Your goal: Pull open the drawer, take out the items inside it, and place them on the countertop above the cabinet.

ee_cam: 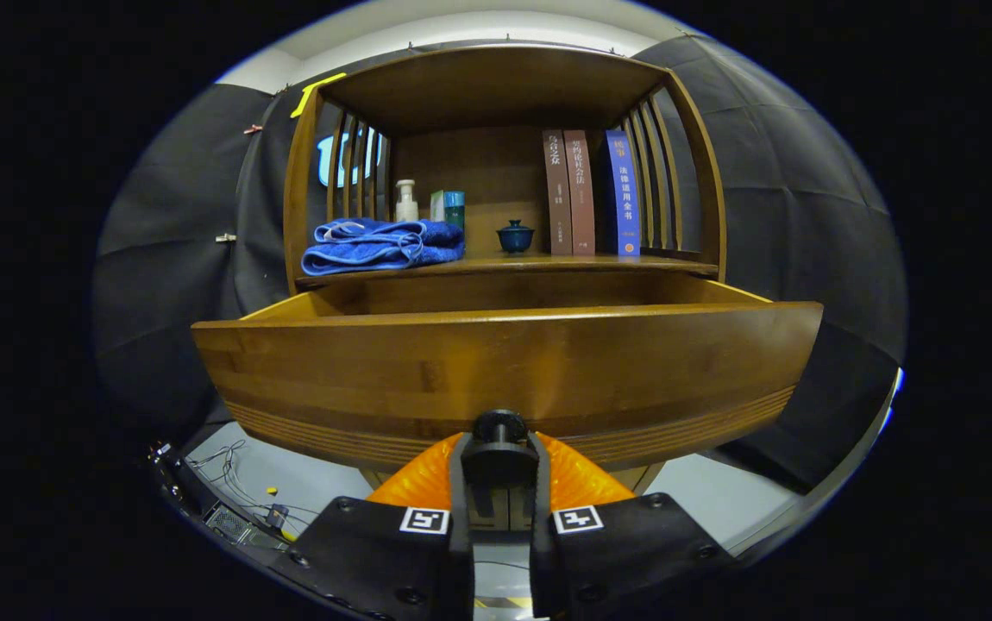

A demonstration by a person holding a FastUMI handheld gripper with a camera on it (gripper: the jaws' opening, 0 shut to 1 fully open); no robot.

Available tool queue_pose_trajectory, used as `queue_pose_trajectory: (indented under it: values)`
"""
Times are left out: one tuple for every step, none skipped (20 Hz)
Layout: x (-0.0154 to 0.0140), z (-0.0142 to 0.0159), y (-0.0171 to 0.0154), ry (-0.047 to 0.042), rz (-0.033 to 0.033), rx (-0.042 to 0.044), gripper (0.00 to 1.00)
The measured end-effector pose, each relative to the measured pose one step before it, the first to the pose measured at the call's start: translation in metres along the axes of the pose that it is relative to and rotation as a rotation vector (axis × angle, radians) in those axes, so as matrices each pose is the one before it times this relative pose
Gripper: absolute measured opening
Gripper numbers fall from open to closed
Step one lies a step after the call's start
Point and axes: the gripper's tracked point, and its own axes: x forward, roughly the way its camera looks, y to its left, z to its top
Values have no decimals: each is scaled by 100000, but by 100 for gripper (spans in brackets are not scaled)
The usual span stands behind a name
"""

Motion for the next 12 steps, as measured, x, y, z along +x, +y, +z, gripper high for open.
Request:
queue_pose_trajectory:
  values:
    - [-2, 35, -87, -379, -324, -99, 29]
    - [11, -50, 29, 65, -253, 248, 29]
    - [110, -26, 7, 169, -42, 317, 31]
    - [-119, 23, 11, 408, 84, 359, 34]
    - [0, 53, 16, 420, 247, 673, 39]
    - [-161, -88, -171, 210, -188, 1072, 45]
    - [-172, -93, -344, 549, -381, 1814, 51]
    - [-52, -18, -204, 427, -597, 1216, 67]
    - [-43, -427, -353, 929, -903, 367, 83]
    - [-397, 123, -293, 695, -913, -787, 99]
    - [-553, 352, -350, -17, -882, -1206, 98]
    - [-435, 499, -316, -516, -369, -1022, 98]
